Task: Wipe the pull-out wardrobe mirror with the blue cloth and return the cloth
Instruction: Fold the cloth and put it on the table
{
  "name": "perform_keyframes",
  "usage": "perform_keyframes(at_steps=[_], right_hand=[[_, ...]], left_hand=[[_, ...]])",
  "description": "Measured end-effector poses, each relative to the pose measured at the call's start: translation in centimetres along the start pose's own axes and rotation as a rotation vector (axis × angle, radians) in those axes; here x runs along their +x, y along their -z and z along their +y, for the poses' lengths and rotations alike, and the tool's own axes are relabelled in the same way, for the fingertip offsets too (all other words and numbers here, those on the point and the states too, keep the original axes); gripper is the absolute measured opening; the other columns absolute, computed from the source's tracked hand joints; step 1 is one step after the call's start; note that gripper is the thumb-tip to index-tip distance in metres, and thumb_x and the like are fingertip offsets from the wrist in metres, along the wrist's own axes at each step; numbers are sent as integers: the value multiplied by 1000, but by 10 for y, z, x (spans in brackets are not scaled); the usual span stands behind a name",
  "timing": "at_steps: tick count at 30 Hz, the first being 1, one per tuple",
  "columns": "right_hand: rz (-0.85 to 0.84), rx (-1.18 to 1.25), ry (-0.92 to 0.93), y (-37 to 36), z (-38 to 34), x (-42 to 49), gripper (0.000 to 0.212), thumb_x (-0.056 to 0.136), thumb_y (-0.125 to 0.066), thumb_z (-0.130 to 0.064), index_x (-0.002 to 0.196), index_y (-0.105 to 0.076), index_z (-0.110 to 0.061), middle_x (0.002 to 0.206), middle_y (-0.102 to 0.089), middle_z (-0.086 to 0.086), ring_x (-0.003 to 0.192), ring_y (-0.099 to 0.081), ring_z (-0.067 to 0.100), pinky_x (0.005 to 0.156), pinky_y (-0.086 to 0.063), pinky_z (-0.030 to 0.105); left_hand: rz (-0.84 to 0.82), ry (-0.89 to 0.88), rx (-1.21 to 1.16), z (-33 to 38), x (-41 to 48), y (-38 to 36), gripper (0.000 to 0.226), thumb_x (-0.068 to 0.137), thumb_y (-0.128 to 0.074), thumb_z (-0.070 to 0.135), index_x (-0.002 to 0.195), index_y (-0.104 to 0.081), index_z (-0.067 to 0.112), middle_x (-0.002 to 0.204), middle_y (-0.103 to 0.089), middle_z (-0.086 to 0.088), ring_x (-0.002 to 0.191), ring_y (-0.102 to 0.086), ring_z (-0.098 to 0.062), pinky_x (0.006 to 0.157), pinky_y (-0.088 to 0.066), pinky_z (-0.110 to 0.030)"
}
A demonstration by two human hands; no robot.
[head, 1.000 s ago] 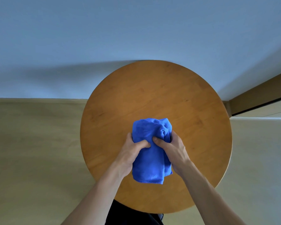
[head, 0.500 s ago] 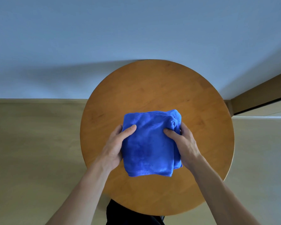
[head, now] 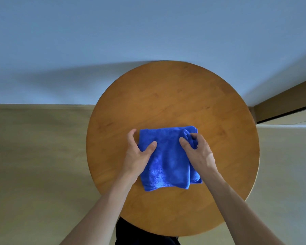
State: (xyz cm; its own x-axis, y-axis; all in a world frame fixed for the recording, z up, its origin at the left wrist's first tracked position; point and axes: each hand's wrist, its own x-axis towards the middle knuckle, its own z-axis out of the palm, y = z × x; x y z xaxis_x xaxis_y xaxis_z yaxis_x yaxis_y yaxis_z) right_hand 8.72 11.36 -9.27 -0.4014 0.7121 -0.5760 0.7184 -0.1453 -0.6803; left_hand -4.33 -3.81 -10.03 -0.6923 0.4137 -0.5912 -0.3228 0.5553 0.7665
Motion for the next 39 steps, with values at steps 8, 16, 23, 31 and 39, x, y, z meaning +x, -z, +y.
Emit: perform_keyframes(at_steps=[8, 16, 23, 31, 39], right_hand=[[214, -123, 130, 2, -9, 3, 10, 98, -55, -29, 104, -58, -22, 108, -51, -12, 101, -50, 12, 71, -39, 26], [247, -152, 149, -4, -23, 8, 30, 100, -54, -35, 125, -43, -23, 114, -56, -4, 95, -60, 22, 77, -50, 42], [215, -235, 145, -11, 4, -11, 29, 90, -67, -45, 109, -58, -24, 114, -48, -9, 108, -54, 17, 83, -50, 36], [171, -421, 36, -6, -9, -1, 32, 87, -70, -50, 100, -59, -23, 107, -41, -6, 113, -46, 21, 76, -37, 32], [162, -293, 165, 8, -13, 3, 19, 93, -65, -35, 94, -57, -18, 103, -52, -6, 99, -46, 15, 75, -35, 29]], left_hand=[[-14, -259, 160, -10, 1, -1, 73, 93, -68, 18, 148, -33, 50, 138, -47, 14, 121, -40, 16, 99, -35, -4], [198, -364, 679, -26, -7, -14, 72, 94, -62, 50, 157, -31, 35, 138, -35, -11, 118, -40, -27, 105, -41, -38], [178, -432, 946, -36, -17, -21, 72, 103, -35, 58, 162, -6, 28, 169, 8, -13, 157, 2, -32, 121, -25, -46], [112, -542, 1116, -22, -4, -24, 67, 105, -25, 55, 162, -13, 24, 170, 6, -7, 156, 8, -27, 125, -14, -52], [82, -549, 1045, 14, 27, -21, 55, 106, -41, 42, 155, -33, 19, 143, -46, -6, 145, -31, -28, 118, -25, -45]])
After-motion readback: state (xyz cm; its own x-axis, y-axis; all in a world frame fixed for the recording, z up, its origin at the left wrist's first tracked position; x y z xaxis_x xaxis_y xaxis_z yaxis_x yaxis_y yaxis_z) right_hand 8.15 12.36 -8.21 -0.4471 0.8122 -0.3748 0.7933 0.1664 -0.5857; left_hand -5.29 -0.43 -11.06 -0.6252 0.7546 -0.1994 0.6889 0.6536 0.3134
